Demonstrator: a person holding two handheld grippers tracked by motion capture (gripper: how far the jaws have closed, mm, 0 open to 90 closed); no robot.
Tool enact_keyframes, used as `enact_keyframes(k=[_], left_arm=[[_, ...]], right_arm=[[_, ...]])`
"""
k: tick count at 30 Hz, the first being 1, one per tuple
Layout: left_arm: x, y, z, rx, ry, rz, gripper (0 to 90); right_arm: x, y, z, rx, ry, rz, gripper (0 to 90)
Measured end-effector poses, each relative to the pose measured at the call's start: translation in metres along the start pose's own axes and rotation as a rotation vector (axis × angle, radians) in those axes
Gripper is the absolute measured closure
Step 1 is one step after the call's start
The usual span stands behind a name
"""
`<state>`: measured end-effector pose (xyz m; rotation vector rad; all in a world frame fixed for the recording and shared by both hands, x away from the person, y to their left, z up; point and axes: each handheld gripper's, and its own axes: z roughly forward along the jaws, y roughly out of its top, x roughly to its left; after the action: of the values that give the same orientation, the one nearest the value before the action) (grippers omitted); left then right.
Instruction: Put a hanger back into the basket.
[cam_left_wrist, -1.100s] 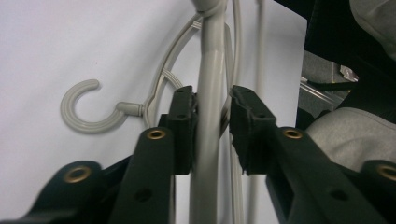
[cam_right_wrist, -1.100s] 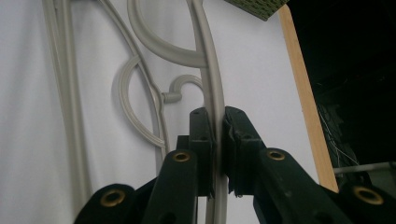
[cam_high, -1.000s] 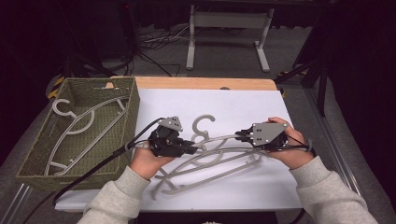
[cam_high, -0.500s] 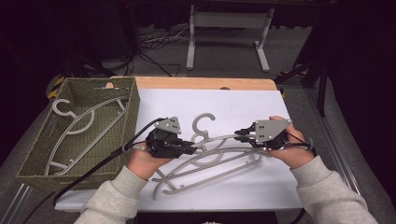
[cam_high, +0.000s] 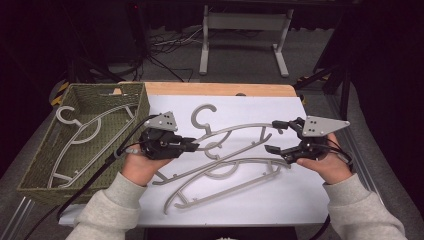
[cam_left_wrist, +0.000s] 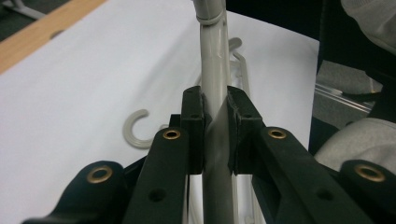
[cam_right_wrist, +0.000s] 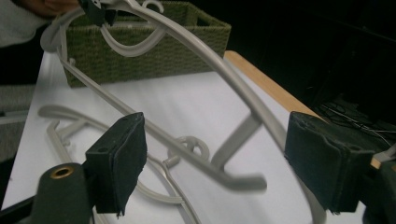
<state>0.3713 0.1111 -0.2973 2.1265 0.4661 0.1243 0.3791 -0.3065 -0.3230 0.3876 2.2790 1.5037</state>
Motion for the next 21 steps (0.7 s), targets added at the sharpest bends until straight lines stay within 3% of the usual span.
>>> enact_keyframes(k=[4, 13, 17, 19, 20, 21], left_arm=[[0.004, 0.003, -0.019, -0.018, 0.038, 0.002, 80.1], [0.010, 0.010, -0.056, -0.024, 0.138, 0.010, 80.0], [0.015, 0.009, -0.070, -0.033, 0.175, 0.002, 80.0], [0.016, 0.009, -0.077, -0.037, 0.190, -0.003, 80.0], [0.016, 0.009, -0.077, -0.037, 0.190, -0.003, 80.0], [0.017, 0.009, -0.081, -0.040, 0.200, -0.003, 80.0]], right_arm=[[-0.002, -0.006, -0.012, -0.043, -0.016, 0.040, 21.8], [-0.007, -0.032, -0.022, -0.033, -0.040, 0.105, 22.4], [-0.007, -0.044, -0.026, -0.026, -0.098, 0.150, 11.3], [-0.008, -0.051, -0.028, -0.019, -0.122, 0.218, 8.0], [-0.008, -0.051, -0.028, -0.019, -0.122, 0.218, 8.0], [-0.009, -0.054, -0.029, -0.024, -0.130, 0.268, 6.5]])
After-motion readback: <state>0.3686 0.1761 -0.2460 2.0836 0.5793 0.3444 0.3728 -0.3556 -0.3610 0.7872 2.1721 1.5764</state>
